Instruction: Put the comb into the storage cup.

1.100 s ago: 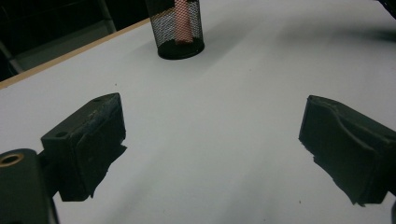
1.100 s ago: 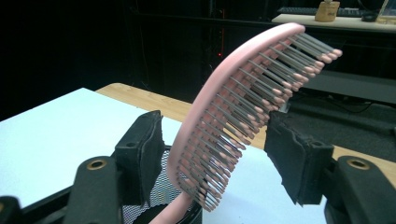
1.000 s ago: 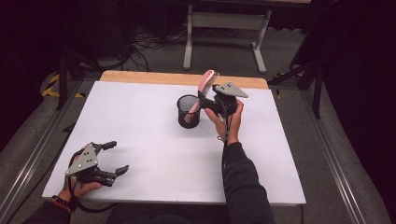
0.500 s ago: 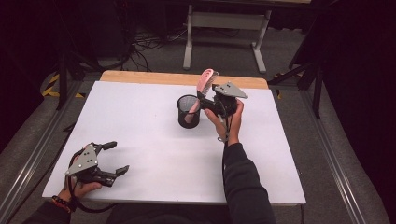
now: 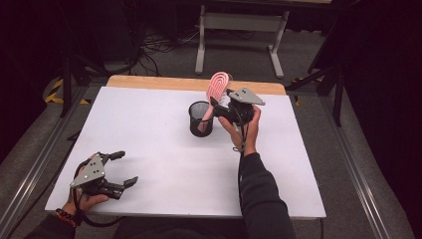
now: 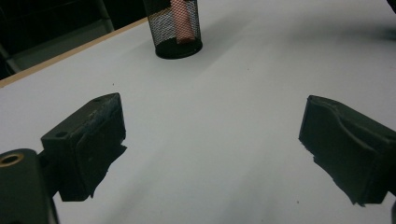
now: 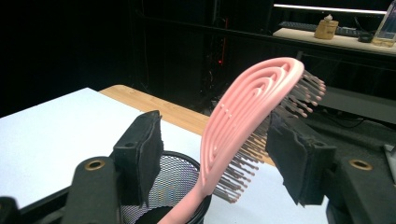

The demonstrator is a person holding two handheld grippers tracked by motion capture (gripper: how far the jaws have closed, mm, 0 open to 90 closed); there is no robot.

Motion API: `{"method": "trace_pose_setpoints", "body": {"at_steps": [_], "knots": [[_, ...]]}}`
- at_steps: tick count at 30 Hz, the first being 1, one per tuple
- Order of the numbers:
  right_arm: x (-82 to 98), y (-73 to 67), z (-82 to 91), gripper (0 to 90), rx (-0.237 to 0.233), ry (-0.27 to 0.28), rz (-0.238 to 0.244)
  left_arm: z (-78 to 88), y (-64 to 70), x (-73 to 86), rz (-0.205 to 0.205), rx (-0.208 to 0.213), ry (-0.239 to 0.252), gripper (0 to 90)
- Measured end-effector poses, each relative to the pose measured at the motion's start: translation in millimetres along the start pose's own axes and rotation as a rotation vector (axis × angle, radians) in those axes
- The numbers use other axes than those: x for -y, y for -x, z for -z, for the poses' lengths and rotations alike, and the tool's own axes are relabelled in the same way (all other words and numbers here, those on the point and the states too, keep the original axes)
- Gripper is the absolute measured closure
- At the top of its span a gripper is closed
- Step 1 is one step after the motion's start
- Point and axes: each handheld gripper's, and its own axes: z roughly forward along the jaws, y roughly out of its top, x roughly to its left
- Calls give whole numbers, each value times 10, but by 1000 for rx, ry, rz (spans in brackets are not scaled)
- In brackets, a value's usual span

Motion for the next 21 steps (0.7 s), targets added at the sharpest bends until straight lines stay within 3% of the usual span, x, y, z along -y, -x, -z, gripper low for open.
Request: {"method": "trace_pose_setpoints", "body": {"at_steps": [21], "knots": [[-83,-35,122,335,8,12,51,-7,-1,0,3,-3,2,77]]}}
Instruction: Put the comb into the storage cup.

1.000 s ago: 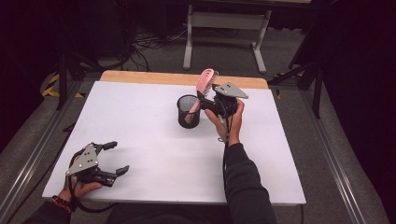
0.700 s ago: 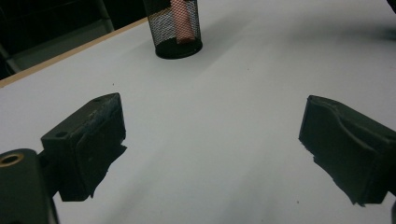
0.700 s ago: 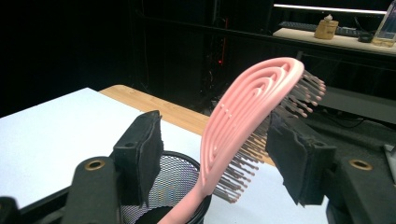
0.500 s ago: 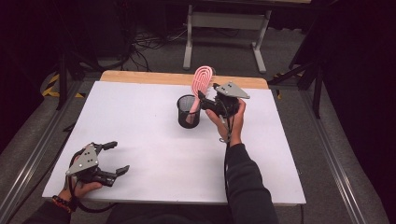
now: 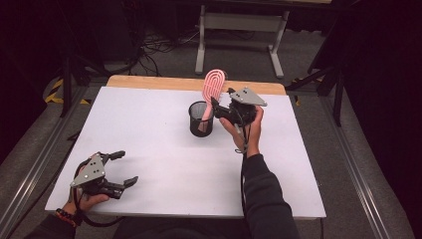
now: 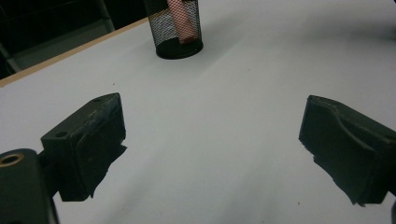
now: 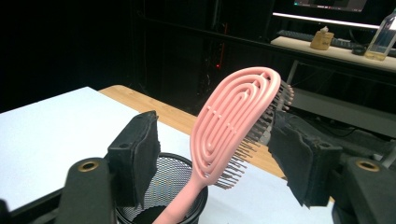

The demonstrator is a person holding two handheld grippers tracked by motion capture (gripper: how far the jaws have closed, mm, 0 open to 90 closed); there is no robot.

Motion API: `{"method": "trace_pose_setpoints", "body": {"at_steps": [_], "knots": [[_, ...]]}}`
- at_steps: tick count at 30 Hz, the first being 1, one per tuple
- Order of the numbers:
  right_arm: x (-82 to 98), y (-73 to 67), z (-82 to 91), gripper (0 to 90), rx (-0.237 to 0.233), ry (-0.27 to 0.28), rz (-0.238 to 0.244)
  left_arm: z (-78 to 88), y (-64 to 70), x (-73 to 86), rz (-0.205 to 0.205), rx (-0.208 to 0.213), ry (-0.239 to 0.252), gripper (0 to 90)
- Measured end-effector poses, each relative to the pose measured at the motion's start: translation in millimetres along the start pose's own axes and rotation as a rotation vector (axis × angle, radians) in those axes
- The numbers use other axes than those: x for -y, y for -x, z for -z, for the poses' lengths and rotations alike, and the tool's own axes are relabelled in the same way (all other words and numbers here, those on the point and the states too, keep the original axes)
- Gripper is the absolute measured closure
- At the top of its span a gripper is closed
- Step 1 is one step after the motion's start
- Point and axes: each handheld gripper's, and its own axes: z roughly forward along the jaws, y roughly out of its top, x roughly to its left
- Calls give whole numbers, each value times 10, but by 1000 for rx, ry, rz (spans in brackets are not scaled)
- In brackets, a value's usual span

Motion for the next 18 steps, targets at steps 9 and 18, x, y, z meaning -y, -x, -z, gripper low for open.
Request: {"method": "trace_pose_setpoints", "body": {"at_steps": [9,18], "knots": [[-18,4,60,319,6,11,7,-2,1,0,0,1,0,77],[-22,-1,121,293,10,16,21,-6,1,1,-2,4,-3,77]]}}
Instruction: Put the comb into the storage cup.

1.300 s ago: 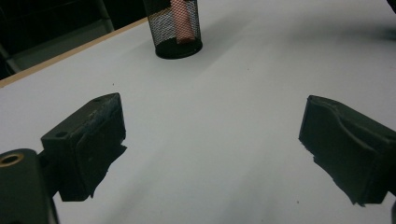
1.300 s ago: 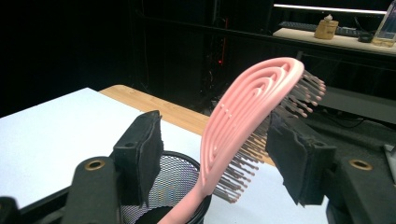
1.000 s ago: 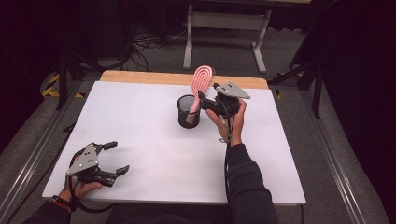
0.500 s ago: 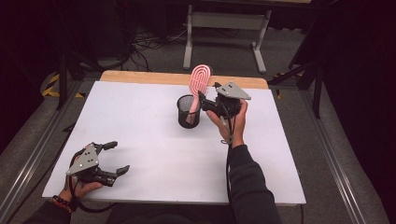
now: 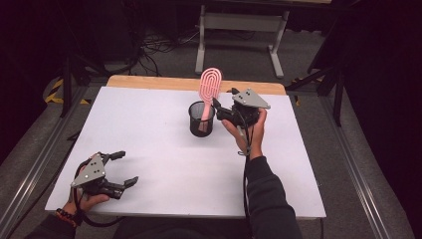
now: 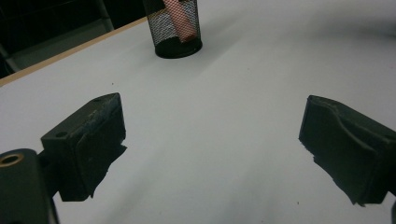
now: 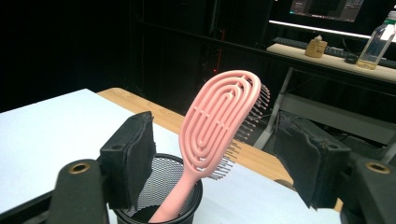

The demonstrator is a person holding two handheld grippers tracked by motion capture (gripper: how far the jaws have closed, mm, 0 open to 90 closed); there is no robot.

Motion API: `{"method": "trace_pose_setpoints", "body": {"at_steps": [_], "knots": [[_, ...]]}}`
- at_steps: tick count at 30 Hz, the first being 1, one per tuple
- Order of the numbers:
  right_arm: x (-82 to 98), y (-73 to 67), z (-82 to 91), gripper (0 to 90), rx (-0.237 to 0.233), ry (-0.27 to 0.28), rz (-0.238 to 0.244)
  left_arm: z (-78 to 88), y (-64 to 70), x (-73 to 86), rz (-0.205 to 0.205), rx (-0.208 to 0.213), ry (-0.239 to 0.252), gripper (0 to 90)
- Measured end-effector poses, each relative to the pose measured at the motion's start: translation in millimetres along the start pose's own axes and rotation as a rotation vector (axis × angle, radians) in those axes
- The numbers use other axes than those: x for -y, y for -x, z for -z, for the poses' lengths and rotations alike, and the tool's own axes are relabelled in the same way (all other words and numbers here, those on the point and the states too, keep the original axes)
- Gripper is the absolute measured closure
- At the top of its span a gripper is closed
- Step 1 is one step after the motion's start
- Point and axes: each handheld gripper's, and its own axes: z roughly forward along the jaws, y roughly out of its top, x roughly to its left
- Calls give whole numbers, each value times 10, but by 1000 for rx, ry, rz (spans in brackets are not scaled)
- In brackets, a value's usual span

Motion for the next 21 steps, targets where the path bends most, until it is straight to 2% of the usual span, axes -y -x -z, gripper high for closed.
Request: {"method": "trace_pose_setpoints", "body": {"at_steps": [21], "knots": [[54,-29,100,217,4,-11,50,-6,5,1,-1,4,-1,77]]}}
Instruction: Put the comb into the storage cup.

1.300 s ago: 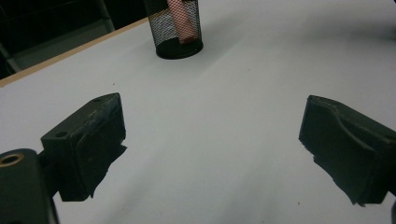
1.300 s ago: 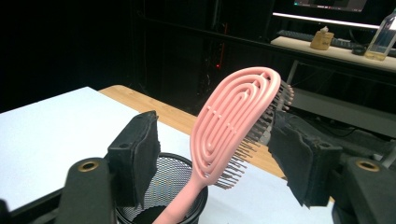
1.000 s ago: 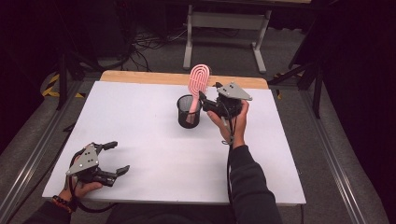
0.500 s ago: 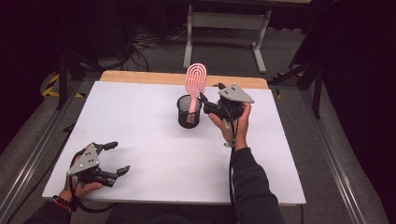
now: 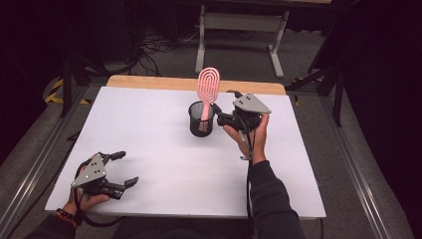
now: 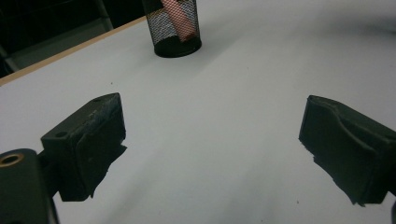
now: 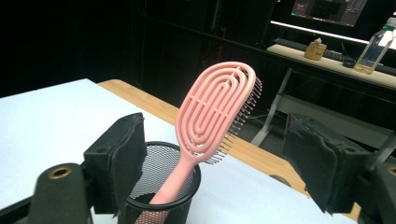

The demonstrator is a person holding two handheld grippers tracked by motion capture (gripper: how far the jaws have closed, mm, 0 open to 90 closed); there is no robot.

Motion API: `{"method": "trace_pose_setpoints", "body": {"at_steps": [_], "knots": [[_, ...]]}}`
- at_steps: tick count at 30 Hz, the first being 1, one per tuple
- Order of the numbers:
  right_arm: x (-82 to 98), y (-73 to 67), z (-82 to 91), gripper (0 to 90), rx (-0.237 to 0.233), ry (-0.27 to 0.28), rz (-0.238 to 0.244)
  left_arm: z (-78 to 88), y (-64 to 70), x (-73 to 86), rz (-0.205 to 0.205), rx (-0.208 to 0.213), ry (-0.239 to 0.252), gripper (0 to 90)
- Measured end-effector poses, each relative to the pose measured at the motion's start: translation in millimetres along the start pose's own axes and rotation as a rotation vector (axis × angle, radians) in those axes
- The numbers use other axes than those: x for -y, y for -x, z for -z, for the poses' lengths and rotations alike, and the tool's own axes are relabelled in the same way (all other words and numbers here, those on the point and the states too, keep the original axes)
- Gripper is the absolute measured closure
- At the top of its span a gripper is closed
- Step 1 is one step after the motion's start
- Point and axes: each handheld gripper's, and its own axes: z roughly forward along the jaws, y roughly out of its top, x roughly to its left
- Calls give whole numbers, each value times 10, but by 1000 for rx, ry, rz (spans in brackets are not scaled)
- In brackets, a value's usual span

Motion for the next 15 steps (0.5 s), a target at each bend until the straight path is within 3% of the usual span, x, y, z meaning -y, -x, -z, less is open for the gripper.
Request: {"method": "trace_pose_setpoints", "body": {"at_steps": [15], "knots": [[31,-38,72,172,-6,-5,30,-2,5,0,-2,-3,0,77]]}}
